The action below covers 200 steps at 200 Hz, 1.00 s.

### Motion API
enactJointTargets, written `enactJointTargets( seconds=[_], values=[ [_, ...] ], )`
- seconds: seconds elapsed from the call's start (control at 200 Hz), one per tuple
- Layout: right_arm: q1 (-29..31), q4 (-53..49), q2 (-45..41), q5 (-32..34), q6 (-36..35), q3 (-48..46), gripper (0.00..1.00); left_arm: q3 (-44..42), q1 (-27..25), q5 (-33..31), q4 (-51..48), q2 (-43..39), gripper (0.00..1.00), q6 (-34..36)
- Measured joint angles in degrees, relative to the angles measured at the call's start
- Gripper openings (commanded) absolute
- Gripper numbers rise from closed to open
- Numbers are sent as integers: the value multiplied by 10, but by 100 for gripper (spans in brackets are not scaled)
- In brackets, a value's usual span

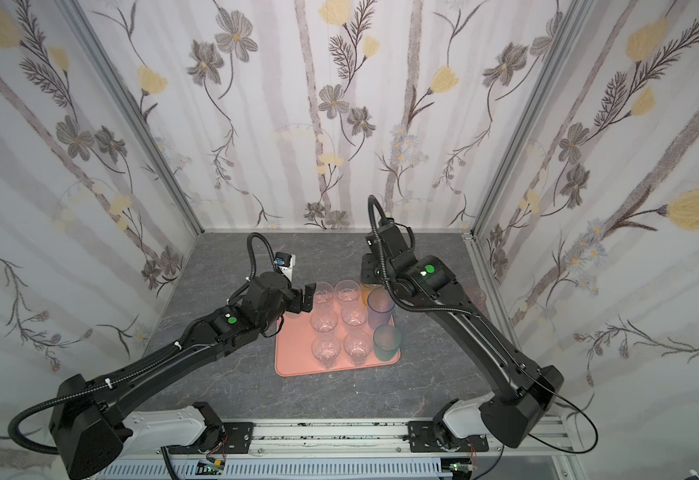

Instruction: Place the glasses into the tray

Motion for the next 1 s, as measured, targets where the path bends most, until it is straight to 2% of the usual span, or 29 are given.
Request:
enactJointTargets(
  seconds=[0.115, 0.26, 0.35, 0.5, 0.66, 0.999],
  values=[
    [-82, 10, -85, 8, 10, -95, 48, 1, -17, 1, 18, 26, 100, 6],
    [-226, 17, -164, -1, 11, -207, 51, -9, -22, 4, 40, 32, 100, 9],
    [-299, 17, -194, -18, 10, -268, 53, -24, -23, 4, 48, 32, 100, 9],
    [-384, 32, -210, -38, 10, -356, 53, -47, -21, 4, 55, 26, 100, 10],
    [-444, 69, -212, -44, 10, -414, 53, -65, -16, 1, 60, 18, 100, 13],
    [-492, 142, -140, -76, -1, -459, 51, -78, -10, 0, 64, 19, 100, 14]
  ],
)
